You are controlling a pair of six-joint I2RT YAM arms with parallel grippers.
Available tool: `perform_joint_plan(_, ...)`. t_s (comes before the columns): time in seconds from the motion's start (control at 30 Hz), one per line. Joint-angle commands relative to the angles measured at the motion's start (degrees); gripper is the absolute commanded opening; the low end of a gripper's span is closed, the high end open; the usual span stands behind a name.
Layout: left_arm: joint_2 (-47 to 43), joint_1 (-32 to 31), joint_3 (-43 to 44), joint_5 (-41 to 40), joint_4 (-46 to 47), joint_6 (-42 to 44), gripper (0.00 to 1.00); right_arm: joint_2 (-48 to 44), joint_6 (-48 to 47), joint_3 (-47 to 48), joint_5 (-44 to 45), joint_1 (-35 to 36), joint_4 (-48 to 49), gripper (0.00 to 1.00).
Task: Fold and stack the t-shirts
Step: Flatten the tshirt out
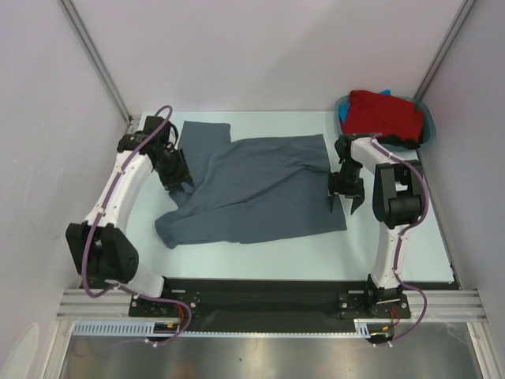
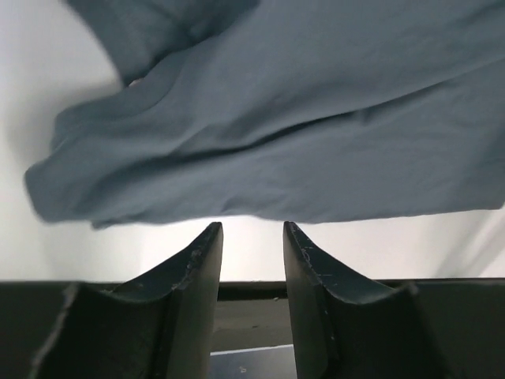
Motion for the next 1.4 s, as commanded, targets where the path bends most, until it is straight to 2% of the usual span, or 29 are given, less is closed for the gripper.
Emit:
perform_joint_plan(0.0, 4.77, 0.24, 4.68, 5.14, 5.11, 1.05, 0.41, 0.26, 0.42, -0.57, -2.67, 0.58, 0.52, 0.7)
perform_joint_plan(0.27, 12.79, 0.15, 14.53, 5.32, 2.83, 4.83, 0.4, 3.77, -0.02, -2.59, 0.92, 4.18, 2.45, 0.69)
perform_joint_plan(0.53, 16.13, 0.15, 16.73, 6.99, 2.83, 5.28, 0.38, 6.68, 4.1, -5.84, 16.55, 9.54, 0.88, 0.69)
perform_joint_plan(0.63, 16.48, 0.15, 16.55, 7.25, 3.01, 5.63, 0.38, 4.75, 7.96, -9.88, 18.32, 9.98, -0.61, 0.7)
perform_joint_plan(1.03, 14.38, 0.24, 11.55, 6.99, 3.09, 6.33, 0.37, -4.91, 16.94, -24.11, 15.27, 11.04, -3.43, 0.7)
perform_joint_plan(1.23, 12.0, 0.42, 7.77, 6.55, 3.27, 6.86, 0.37, -8.52, 20.28, -22.03, 15.96, 12.45, -7.38, 0.7)
perform_joint_plan(1.37, 11.82, 0.85, 7.94, 4.62, 4.06, 7.56, 0.36, -8.88, 19.67, -12.2, 17.71, 12.36, -8.96, 0.73)
